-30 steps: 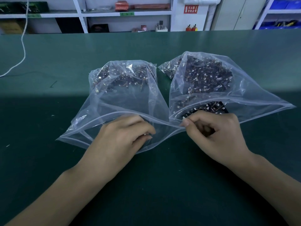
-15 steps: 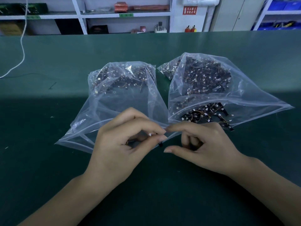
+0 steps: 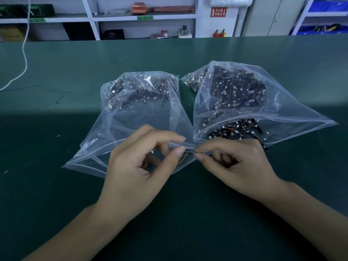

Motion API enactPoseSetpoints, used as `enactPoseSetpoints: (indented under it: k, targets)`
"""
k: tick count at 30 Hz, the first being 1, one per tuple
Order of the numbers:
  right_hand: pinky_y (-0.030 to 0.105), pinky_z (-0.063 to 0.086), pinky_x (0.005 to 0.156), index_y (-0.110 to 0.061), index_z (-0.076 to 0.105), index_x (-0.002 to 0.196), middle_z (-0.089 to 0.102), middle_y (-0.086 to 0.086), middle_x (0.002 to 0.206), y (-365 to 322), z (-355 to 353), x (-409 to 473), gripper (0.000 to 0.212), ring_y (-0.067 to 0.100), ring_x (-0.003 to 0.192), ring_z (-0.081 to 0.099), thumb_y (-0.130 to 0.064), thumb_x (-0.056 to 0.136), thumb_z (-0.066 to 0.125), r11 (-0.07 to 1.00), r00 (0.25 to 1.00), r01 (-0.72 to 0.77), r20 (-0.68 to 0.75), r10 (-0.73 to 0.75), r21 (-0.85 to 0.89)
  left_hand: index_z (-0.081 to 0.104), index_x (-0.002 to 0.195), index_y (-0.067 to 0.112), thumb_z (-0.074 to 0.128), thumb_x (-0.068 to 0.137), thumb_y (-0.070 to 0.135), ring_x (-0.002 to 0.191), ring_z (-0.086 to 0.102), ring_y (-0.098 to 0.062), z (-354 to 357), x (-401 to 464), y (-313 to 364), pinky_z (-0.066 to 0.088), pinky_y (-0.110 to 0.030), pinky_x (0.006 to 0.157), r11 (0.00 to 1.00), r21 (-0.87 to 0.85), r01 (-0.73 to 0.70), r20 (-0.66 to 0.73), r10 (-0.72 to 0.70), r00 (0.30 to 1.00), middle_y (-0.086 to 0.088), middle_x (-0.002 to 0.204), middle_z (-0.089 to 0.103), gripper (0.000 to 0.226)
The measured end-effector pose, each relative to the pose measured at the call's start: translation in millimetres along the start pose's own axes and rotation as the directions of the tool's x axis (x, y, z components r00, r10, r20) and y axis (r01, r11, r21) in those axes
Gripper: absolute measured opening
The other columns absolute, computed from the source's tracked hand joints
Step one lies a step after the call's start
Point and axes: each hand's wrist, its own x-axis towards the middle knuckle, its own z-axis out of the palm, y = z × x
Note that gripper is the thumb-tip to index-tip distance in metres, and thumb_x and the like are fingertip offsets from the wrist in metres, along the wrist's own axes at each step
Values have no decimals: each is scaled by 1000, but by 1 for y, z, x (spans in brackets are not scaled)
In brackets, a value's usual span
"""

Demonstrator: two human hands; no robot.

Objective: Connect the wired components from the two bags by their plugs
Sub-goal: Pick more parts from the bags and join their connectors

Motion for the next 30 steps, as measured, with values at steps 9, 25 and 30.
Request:
enactPoseSetpoints:
  k: [9, 25, 30]
  targets:
    - [15, 33, 50, -10, 77, 97, 41, -15, 58, -8, -3, 1, 11, 8, 46, 39, -18, 99, 70, 999, 995, 39, -88, -36, 26, 80, 95, 13, 76, 99, 17, 74, 65, -13, -2, 3, -5, 44, -12, 65, 981, 174, -87, 68, 76, 995, 7, 89, 66, 8]
    - [19, 32, 48, -12, 78, 92, 44, -6, 56, -7, -1, 0, 14, 12, 46, 38, -22, 100, 72, 999, 1000, 18, -18, -17, 49, 79, 88, 16, 73, 102, 23, 71, 62, -11, -2, 2, -6, 43, -13, 64, 965, 240, -103, 104, 80, 991, 12, 86, 64, 16]
    - [20, 33, 47, -12, 77, 92, 43, -10, 58, -6, -1, 0, 13, 11, 46, 38, -21, 100, 72, 998, 1000, 13, -2, -12, 67, 79, 89, 17, 73, 102, 24, 71, 62, -11, -1, 1, -7, 45, -17, 62, 968, 230, -99, 118, 73, 990, 13, 87, 63, 16]
